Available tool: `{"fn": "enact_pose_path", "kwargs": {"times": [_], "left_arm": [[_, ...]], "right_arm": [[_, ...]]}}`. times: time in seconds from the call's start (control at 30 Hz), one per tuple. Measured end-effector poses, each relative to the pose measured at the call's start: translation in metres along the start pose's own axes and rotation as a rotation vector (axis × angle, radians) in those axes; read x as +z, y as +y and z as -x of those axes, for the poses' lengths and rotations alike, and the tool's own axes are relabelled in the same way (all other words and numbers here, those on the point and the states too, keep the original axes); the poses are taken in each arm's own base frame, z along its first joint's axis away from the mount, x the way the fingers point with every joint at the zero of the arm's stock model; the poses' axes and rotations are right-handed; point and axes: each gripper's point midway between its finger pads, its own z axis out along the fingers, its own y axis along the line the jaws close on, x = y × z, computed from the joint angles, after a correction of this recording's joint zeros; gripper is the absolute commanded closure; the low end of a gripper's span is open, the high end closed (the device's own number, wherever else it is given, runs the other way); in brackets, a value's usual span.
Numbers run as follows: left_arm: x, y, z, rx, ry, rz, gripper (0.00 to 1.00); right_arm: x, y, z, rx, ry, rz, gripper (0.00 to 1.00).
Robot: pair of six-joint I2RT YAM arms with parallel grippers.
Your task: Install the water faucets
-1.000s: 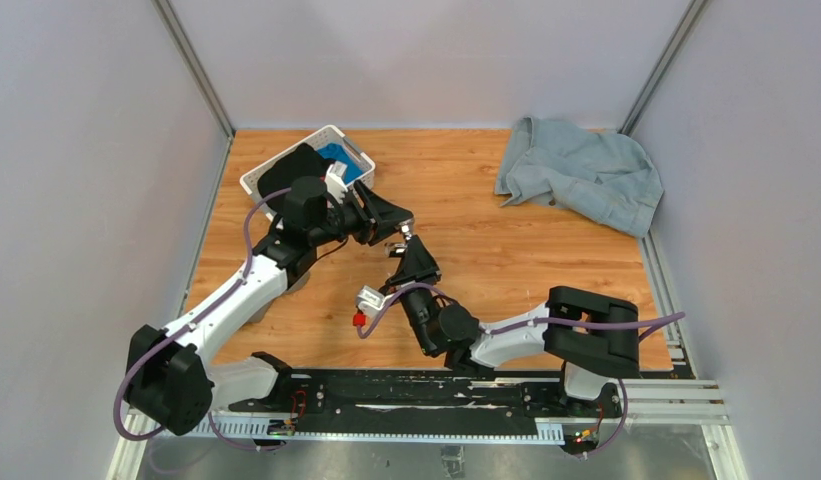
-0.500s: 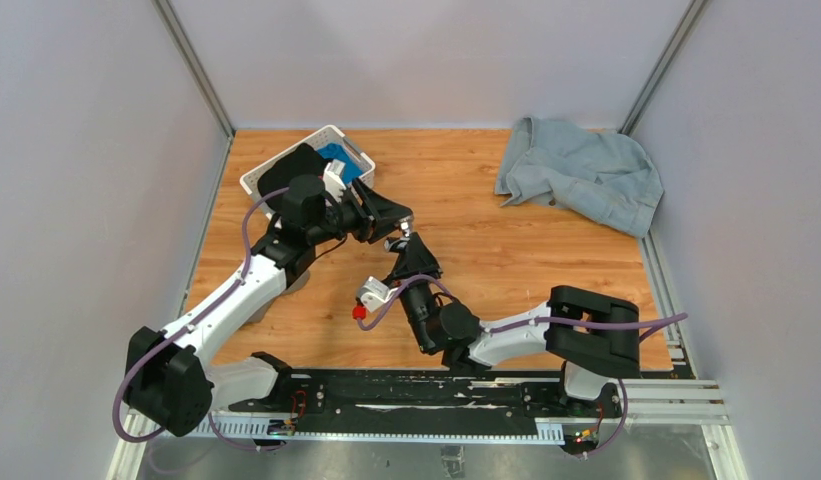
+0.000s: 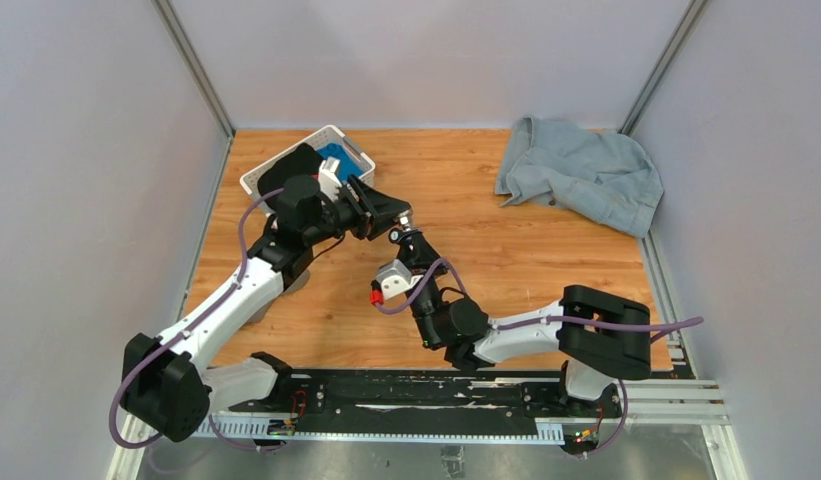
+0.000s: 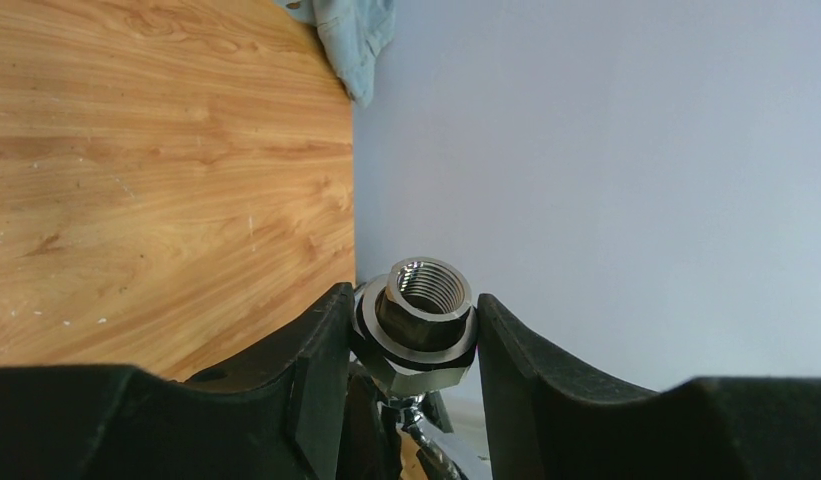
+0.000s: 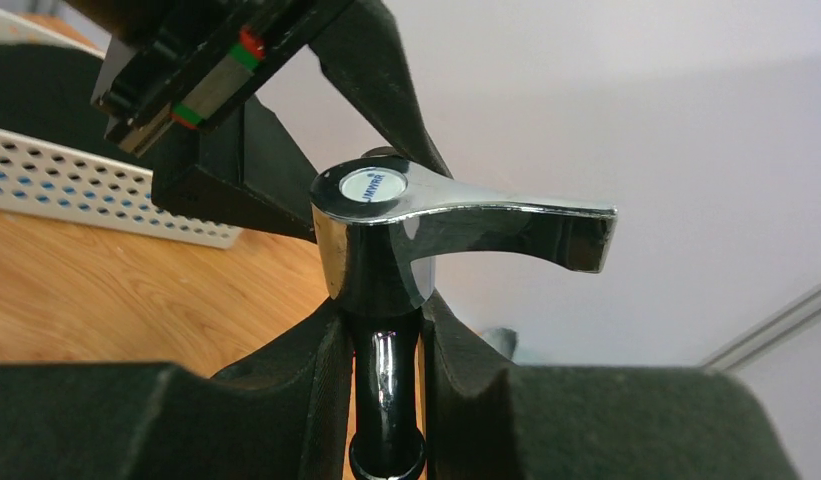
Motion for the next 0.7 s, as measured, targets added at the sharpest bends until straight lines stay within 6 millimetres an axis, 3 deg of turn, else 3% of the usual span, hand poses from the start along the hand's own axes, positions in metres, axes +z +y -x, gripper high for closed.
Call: {"fn": "enact_pose_path", "kwargs": {"times": [0.3,0.7], "left_arm": [[-0.008,-0.014,0.004,-0.024,-0.055,-0.08,1.0],[-0.01,-0.026,-0.007,-0.059,-0.053,-0.161,1.0]], "right_arm": [[0.007,-0.013,0.006,0.322,-0.018,-0.042,1.0],[0.017,-0.03,-0.006,0.579,0.019,-0.065,1.0]]}}
